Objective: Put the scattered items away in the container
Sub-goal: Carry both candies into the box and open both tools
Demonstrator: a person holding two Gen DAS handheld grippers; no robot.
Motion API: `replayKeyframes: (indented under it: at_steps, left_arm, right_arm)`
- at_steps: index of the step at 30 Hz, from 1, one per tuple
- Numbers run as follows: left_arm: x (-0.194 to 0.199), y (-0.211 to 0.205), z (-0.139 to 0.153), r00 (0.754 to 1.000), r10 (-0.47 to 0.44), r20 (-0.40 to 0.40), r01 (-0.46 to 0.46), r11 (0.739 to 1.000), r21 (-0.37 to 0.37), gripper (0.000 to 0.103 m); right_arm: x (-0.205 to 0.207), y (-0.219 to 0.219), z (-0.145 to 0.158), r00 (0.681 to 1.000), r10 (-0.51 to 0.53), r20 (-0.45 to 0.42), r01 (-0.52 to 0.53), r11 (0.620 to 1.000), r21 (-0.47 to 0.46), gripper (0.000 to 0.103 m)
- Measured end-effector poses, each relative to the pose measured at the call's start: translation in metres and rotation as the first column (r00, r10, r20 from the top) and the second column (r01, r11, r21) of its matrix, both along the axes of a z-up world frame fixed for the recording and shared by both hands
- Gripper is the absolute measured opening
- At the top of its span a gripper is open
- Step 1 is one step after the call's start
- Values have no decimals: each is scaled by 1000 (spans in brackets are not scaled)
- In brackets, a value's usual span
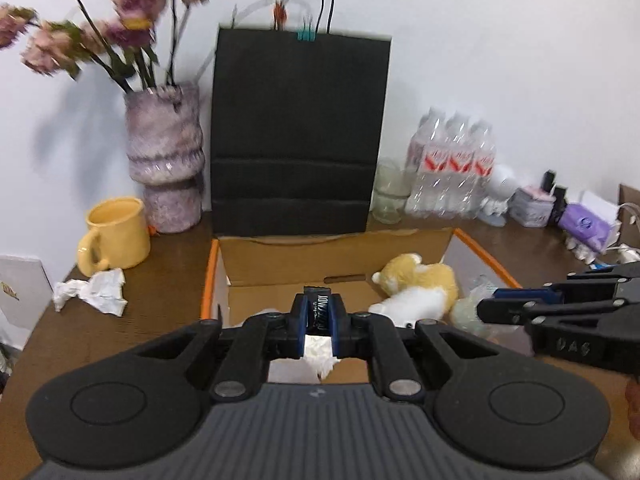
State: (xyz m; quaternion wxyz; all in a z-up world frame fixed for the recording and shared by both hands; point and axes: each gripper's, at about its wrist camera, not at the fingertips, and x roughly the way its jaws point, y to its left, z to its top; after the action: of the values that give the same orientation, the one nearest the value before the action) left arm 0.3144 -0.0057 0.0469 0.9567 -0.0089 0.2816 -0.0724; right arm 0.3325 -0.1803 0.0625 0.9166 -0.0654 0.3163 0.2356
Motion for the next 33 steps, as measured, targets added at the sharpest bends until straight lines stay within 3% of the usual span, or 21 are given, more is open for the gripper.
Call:
replayKeyframes:
  at_steps: [7, 19, 22, 23, 24, 26, 27, 29, 33]
  left_arm:
    - [49, -13, -26, 993, 11, -116, -6, 999, 49, 12]
    - [58, -21, -53, 982, 15, -189, 2, 996, 91, 14]
    - [53, -17, -48, 985, 8, -174, 3, 998, 60, 32]
    - [51, -17, -45, 986, 9, -166, 0, 999, 54, 42]
    - [48, -16, -41, 988, 13, -153, -6, 999, 51, 54]
    - [40, -13, -33, 992, 14, -125, -9, 999, 39, 67]
    - [37, -12, -30, 993, 14, -115, -10, 999, 35, 79]
    - [27, -9, -22, 996, 17, -89, -14, 1000, 27, 91]
    - [1, -2, -10, 1000, 18, -17, -18, 1000, 16, 103]
  right_arm:
    - [44, 24, -32, 994, 12, -111, -18, 998, -53, 15]
    - [54, 19, -49, 988, -19, -156, 6, 997, -82, 18]
    - [49, 17, -43, 990, -16, -142, 6, 997, -73, 42]
    - [46, 17, -41, 991, -15, -133, 5, 997, -72, 51]
    - [43, 16, -37, 993, -13, -121, 4, 998, -70, 57]
    - [36, 14, -31, 995, -6, -98, 0, 998, -69, 64]
    - [31, 13, -27, 996, -3, -84, -3, 998, -67, 72]
    - [21, 10, -20, 999, 4, -53, -8, 998, -63, 89]
    - [-4, 3, -8, 1000, 13, 8, -13, 998, -63, 103]
